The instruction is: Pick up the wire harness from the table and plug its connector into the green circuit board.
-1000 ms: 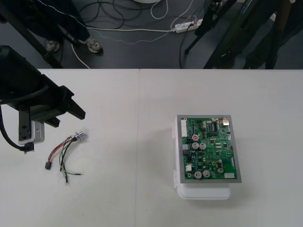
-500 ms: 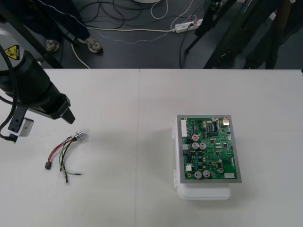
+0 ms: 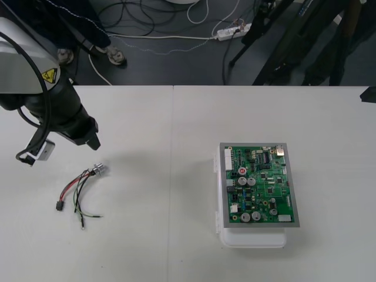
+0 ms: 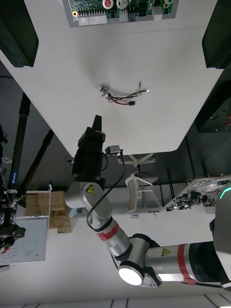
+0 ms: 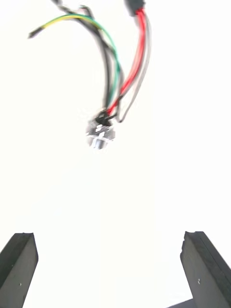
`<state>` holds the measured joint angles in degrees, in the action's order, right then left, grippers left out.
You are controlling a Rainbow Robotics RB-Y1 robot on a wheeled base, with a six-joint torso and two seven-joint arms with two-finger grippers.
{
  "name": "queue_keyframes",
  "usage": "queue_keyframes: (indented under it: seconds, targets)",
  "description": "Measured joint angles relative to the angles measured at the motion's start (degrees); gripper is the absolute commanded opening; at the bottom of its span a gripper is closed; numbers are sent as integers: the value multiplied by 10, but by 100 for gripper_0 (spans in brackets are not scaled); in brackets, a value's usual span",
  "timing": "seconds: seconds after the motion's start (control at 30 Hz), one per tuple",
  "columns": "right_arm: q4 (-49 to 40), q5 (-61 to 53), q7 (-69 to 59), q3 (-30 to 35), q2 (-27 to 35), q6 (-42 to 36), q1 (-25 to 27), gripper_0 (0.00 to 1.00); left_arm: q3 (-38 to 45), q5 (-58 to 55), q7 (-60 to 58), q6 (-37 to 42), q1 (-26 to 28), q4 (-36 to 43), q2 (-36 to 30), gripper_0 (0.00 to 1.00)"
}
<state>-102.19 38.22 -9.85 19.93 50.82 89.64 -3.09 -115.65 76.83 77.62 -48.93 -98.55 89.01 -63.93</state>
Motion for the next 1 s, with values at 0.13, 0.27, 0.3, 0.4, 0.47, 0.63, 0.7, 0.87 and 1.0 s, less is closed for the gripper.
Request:
queue_keyframes:
  seconds: [0.13,0.27,0.3,0.4,0.47,0.63,0.7,0.87,1.0]
  targets:
    - [0,4,0,-7,-1,0,0,100,0,36,0,20,25,-1,2,88]
    - [0,7,0,-11,-2,0,0,100,0,46,0,37,48,-11,10,87]
    - [0,8,1,-11,-3,0,0,100,0,46,0,41,53,-16,14,87]
    - [0,8,1,-11,-3,0,0,100,0,46,0,50,72,-36,31,87]
    - [0,8,1,-11,-3,0,0,100,0,46,0,58,85,-46,40,88]
    - [-1,6,1,-11,-3,0,0,100,0,56,0,84,112,-52,47,88]
    - [-1,4,1,-11,-3,0,0,100,0,57,0,93,120,-55,48,88]
    - [-1,1,1,-12,-5,0,0,100,0,58,0,109,143,-79,62,88]
    - [-1,1,1,-12,-5,0,0,100,0,58,1,121,159,-102,78,87]
